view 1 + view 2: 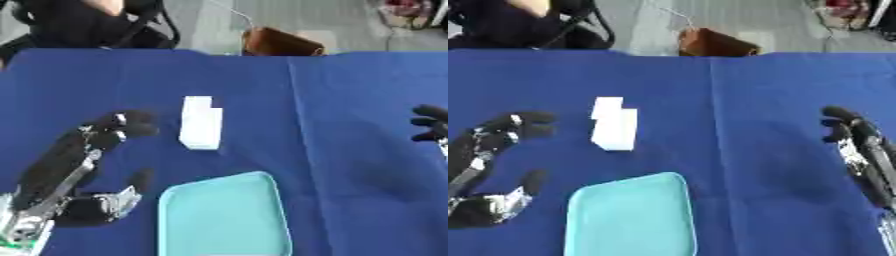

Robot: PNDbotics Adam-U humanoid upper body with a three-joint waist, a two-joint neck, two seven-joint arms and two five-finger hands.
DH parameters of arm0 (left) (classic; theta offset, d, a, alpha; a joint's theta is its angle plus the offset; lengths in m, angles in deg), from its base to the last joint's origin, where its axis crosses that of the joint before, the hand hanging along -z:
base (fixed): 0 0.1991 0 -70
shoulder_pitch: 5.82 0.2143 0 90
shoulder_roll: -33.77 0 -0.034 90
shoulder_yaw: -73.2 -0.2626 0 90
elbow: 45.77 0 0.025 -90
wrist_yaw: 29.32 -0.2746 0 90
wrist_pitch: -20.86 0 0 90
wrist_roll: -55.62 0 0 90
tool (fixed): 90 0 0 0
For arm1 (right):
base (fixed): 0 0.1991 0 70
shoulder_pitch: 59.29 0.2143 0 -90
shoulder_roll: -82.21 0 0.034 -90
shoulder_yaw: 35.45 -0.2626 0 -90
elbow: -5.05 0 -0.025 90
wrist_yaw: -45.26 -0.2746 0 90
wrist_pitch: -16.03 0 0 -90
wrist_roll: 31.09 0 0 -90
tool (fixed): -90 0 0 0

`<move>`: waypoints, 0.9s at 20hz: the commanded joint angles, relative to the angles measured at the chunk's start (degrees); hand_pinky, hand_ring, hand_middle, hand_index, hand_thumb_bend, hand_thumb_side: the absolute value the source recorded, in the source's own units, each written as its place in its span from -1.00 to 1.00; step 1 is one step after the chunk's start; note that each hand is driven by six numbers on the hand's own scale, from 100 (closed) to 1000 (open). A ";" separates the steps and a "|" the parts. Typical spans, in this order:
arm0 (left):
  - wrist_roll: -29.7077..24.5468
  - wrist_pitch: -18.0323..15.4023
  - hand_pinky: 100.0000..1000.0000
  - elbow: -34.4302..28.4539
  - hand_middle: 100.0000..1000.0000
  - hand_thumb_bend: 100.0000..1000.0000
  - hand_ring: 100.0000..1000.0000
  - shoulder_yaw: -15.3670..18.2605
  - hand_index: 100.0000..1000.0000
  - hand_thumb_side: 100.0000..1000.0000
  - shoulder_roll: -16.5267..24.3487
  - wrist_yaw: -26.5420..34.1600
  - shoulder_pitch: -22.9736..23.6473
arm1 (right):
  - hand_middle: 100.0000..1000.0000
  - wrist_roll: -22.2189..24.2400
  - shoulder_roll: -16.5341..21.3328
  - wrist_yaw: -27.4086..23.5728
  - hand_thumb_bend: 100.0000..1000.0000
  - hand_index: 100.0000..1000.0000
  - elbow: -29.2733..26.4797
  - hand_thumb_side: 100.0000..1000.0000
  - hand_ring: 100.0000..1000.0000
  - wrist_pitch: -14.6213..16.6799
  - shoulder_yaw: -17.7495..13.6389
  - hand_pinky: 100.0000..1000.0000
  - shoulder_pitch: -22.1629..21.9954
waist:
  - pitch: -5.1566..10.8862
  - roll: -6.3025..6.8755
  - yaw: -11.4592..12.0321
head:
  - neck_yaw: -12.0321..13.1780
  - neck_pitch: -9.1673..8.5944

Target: Pick up objects on the table and place them in the box.

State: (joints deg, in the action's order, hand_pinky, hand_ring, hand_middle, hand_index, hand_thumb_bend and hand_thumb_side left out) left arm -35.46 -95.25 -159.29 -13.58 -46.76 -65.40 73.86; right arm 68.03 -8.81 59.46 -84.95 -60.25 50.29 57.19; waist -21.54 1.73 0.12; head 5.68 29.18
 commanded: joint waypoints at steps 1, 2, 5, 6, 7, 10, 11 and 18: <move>-0.05 0.51 0.21 -1.07 0.62 -0.78 0.50 0.86 0.68 0.72 -0.06 0.16 0.18 | 0.66 -0.20 1.05 -0.35 -1.00 0.81 -0.96 0.80 0.61 0.13 -0.28 0.32 0.34 | 1.56 -0.09 0.14 | -0.04 -0.69; -0.13 0.83 0.20 -1.07 0.62 -0.80 0.50 1.01 0.68 0.74 -0.48 0.48 0.35 | 0.66 -0.17 1.03 -0.35 -1.00 0.81 -0.96 0.80 0.61 0.14 -0.26 0.32 0.35 | 1.56 -0.11 0.16 | -0.01 -0.70; -0.41 2.80 0.13 -0.89 0.61 -0.94 0.47 1.92 0.69 0.80 -2.88 2.52 1.40 | 0.66 -0.15 1.08 -0.37 -1.00 0.81 -0.94 0.80 0.61 0.15 -0.28 0.32 0.34 | 1.53 -0.16 0.13 | -0.12 -0.78; -0.52 3.30 0.13 -0.78 0.61 -0.88 0.47 2.19 0.69 0.84 -3.54 3.48 1.70 | 0.66 -0.20 1.13 -0.38 -1.00 0.81 -0.93 0.80 0.61 0.15 -0.33 0.32 0.30 | 1.51 -0.14 0.14 | -0.19 -0.78; -0.70 3.70 0.13 -0.65 0.61 -0.88 0.47 2.53 0.69 0.84 -3.98 4.15 1.99 | 0.66 -0.26 1.16 -0.38 -1.00 0.80 -0.94 0.80 0.61 0.13 -0.40 0.32 0.24 | 1.48 -0.10 0.21 | -0.24 -0.73; -0.97 4.31 0.14 -0.77 0.61 -0.86 0.47 3.21 0.69 0.82 -4.33 5.01 2.17 | 0.66 -0.31 1.12 -0.37 -1.00 0.80 -0.99 0.81 0.61 0.12 -0.44 0.32 0.12 | 1.44 -0.04 0.47 | -0.24 -0.57; -0.97 4.42 0.13 -0.85 0.61 -0.86 0.47 3.35 0.69 0.81 -4.35 5.14 2.12 | 0.66 -0.29 1.08 -0.37 -1.00 0.80 -1.02 0.81 0.61 0.12 -0.43 0.32 0.13 | 1.44 -0.04 0.55 | -0.22 -0.57; -1.26 4.54 0.15 -1.00 0.61 -0.83 0.46 3.39 0.69 0.76 -3.25 4.98 1.10 | 0.66 -0.40 1.15 -0.33 -1.00 0.79 -1.04 0.80 0.61 0.07 -0.54 0.32 0.12 | 1.51 -0.03 0.35 | -0.20 -0.61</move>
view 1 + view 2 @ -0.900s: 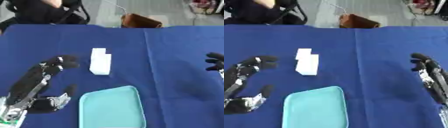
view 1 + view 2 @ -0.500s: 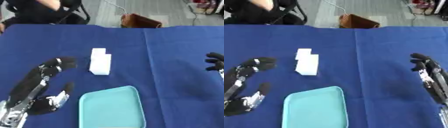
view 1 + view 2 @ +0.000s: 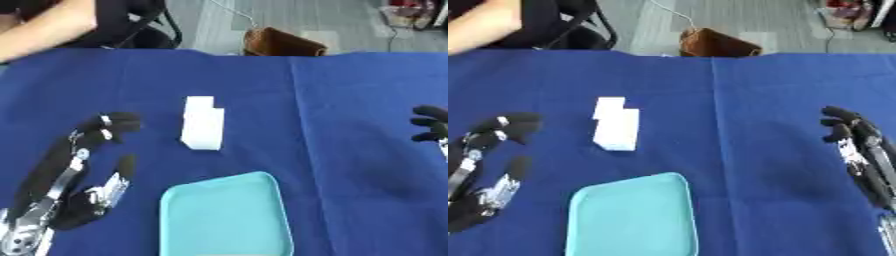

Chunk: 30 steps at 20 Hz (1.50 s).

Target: Pick up objects on the table and place them in the box.

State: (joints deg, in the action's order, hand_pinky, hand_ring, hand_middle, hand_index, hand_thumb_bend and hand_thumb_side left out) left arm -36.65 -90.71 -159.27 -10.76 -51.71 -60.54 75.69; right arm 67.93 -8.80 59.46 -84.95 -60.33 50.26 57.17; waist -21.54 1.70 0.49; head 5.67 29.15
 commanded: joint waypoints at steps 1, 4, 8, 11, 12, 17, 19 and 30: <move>-0.12 -0.11 0.18 -1.02 0.61 -0.74 0.48 0.47 0.68 0.65 2.21 0.01 -1.06 | 0.66 -0.31 1.14 -0.33 -1.00 0.79 -1.05 0.80 0.61 0.15 -0.51 0.32 0.12 | 1.56 0.04 -0.06 | -0.17 -0.55; -0.30 -1.57 0.23 -1.08 0.62 -0.60 0.50 -0.61 0.68 0.51 7.71 -0.11 -3.99 | 0.66 -0.19 1.18 -0.25 -1.00 0.79 -0.99 0.80 0.61 0.16 -0.38 0.32 0.08 | 1.90 0.24 -0.14 | 0.04 -0.34; -0.73 -2.77 0.29 0.90 0.64 -0.53 0.53 -2.64 0.68 0.44 15.88 0.67 -9.49 | 0.66 0.16 1.15 -0.16 -1.00 0.79 -0.86 0.80 0.61 0.23 0.01 0.32 0.08 | 2.25 0.41 -0.14 | 0.62 -0.35; -2.11 -4.10 0.34 5.33 0.64 -0.51 0.55 -4.82 0.67 0.40 19.14 0.45 -15.33 | 0.66 0.44 1.07 -0.18 -1.00 0.79 -0.80 0.80 0.62 0.33 0.32 0.32 0.25 | 2.23 0.42 -0.63 | 1.31 -0.54; -2.75 -4.77 0.34 7.23 0.64 -0.51 0.55 -5.65 0.67 0.40 19.38 -0.04 -17.67 | 0.66 0.55 1.04 -0.20 -1.00 0.79 -0.77 0.80 0.62 0.37 0.44 0.33 0.38 | 2.14 0.40 -0.95 | 1.62 -0.62; -4.66 -7.49 0.37 15.43 0.65 -0.54 0.56 -8.62 0.67 0.41 18.26 -3.12 -25.82 | 0.66 0.88 1.09 -0.37 -1.00 0.79 -0.55 0.80 0.61 0.57 0.80 0.33 0.81 | 1.69 0.34 -2.04 | 2.87 -0.70; -5.17 -8.43 0.38 18.17 0.65 -0.55 0.56 -9.71 0.67 0.42 17.57 -4.62 -28.38 | 0.66 1.05 0.96 -0.45 -1.00 0.79 -0.55 0.80 0.61 0.67 0.98 0.33 0.99 | 1.45 0.35 -2.52 | 3.45 -0.83; -4.85 -11.25 0.37 25.04 0.65 -0.63 0.56 -12.22 0.67 0.46 15.09 -8.36 -32.50 | 0.66 1.53 0.56 -0.68 -1.00 0.79 -0.53 0.80 0.61 0.90 1.34 0.33 1.60 | 0.91 0.00 -4.26 | 4.66 -1.58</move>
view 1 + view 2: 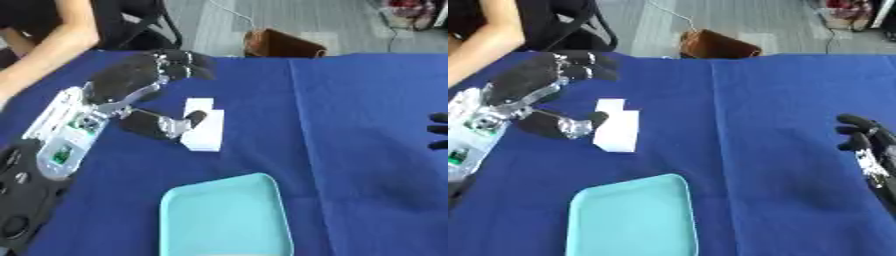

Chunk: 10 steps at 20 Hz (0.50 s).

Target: Pick up objects on the table and place them in the box.

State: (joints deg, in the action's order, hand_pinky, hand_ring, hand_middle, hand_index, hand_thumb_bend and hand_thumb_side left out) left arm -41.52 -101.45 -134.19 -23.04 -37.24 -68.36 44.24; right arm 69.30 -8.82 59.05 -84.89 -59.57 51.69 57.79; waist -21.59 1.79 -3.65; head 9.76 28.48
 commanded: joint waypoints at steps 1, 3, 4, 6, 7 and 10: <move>0.01 -0.62 0.37 0.12 0.64 -0.59 0.56 -0.03 0.67 0.42 0.56 -0.63 -1.09 | 0.66 0.20 0.56 -0.28 -1.00 0.79 -0.57 0.80 0.61 0.15 -0.09 0.33 1.01 | 0.94 -0.11 -0.21 | 0.61 -0.97; -0.02 -0.76 0.36 0.44 0.62 -0.65 0.55 -0.21 0.66 0.48 0.33 -0.64 -1.16 | 0.67 0.26 0.50 -0.30 -1.00 0.79 -0.57 0.82 0.61 0.19 -0.06 0.33 1.07 | 0.87 -0.16 -0.41 | 0.74 -1.11; -0.15 -0.85 0.37 0.69 0.62 -0.66 0.54 -0.36 0.67 0.49 0.23 -0.52 -1.21 | 0.67 0.28 0.47 -0.32 -1.00 0.79 -0.58 0.79 0.61 0.21 -0.05 0.33 1.10 | 0.85 -0.19 -0.48 | 0.76 -1.19; -0.35 -0.94 0.36 1.21 0.60 -0.68 0.53 -0.48 0.66 0.50 0.07 -0.70 -1.38 | 0.67 0.33 0.44 -0.35 -1.00 0.79 -0.61 0.79 0.61 0.25 -0.01 0.33 1.21 | 0.79 -0.23 -0.68 | 0.85 -1.33; -0.36 -0.97 0.36 1.56 0.60 -0.68 0.53 -0.52 0.66 0.50 -0.03 -0.75 -1.51 | 0.67 0.39 0.40 -0.38 -1.00 0.79 -0.64 0.79 0.61 0.28 0.06 0.33 1.32 | 0.72 -0.22 -0.87 | 0.95 -1.46; -0.37 -1.20 0.36 2.37 0.59 -0.68 0.52 -0.71 0.66 0.51 -0.25 -1.24 -1.88 | 0.67 0.71 0.19 -0.43 -1.00 0.79 -0.75 0.79 0.61 0.41 0.37 0.33 1.88 | 0.27 -0.14 -1.76 | 1.35 -2.20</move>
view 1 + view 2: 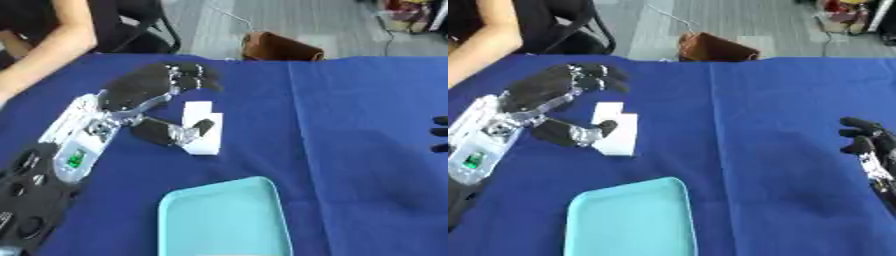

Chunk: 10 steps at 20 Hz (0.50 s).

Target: Pick up objects on the table and place them in the box.

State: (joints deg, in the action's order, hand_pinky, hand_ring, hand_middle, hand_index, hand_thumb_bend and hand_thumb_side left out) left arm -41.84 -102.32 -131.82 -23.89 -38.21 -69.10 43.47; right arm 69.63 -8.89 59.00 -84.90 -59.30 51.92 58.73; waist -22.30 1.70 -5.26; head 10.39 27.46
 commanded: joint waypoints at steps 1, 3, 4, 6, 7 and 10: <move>-0.06 -0.40 0.36 0.23 0.60 -0.68 0.52 0.11 0.66 0.51 0.63 -0.84 -1.21 | 0.67 0.47 0.18 -0.39 -1.00 0.79 -0.78 0.79 0.61 0.16 0.22 0.33 1.10 | 0.86 -0.02 -0.41 | 0.81 -1.35; -0.12 -0.55 0.36 0.67 0.59 -0.69 0.52 0.03 0.66 0.52 0.49 -1.56 -1.30 | 0.67 0.61 0.09 -0.47 -1.00 0.79 -0.88 0.79 0.61 0.23 0.33 0.33 1.42 | 0.48 0.01 -1.15 | 0.87 -1.87; -0.11 -0.57 0.37 0.84 0.56 -0.67 0.50 0.04 0.65 0.54 0.47 -1.97 -1.33 | 0.67 0.64 0.09 -0.51 -1.00 0.79 -0.91 0.79 0.61 0.25 0.36 0.33 1.53 | 0.28 0.02 -1.45 | 0.86 -2.06; -0.05 -0.49 0.37 1.11 0.54 -0.66 0.49 0.03 0.64 0.55 0.46 -2.94 -1.29 | 0.67 0.67 0.18 -0.60 -1.00 0.79 -0.95 0.79 0.61 0.29 0.37 0.33 1.73 | -0.15 0.04 -2.02 | 0.86 -2.34; -0.01 -0.44 0.37 1.26 0.54 -0.66 0.49 -0.03 0.64 0.55 0.43 -3.43 -1.26 | 0.67 0.66 0.25 -0.63 -1.00 0.79 -0.96 0.79 0.61 0.30 0.36 0.33 1.82 | -0.35 0.07 -2.22 | 0.87 -2.45; 0.18 -0.33 0.36 2.09 0.52 -0.67 0.44 -0.13 0.64 0.56 0.25 -4.74 -1.20 | 0.67 0.63 0.34 -0.70 -1.00 0.79 -1.00 0.80 0.61 0.34 0.35 0.33 2.05 | -0.85 0.18 -2.66 | 0.86 -2.66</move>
State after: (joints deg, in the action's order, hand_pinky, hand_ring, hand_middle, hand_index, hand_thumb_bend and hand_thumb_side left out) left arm -41.98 -102.54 -129.44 -24.23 -38.71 -73.21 43.03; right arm 70.17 -9.34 58.54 -84.94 -59.02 52.40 59.84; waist -24.27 1.90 -7.87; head 10.74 25.69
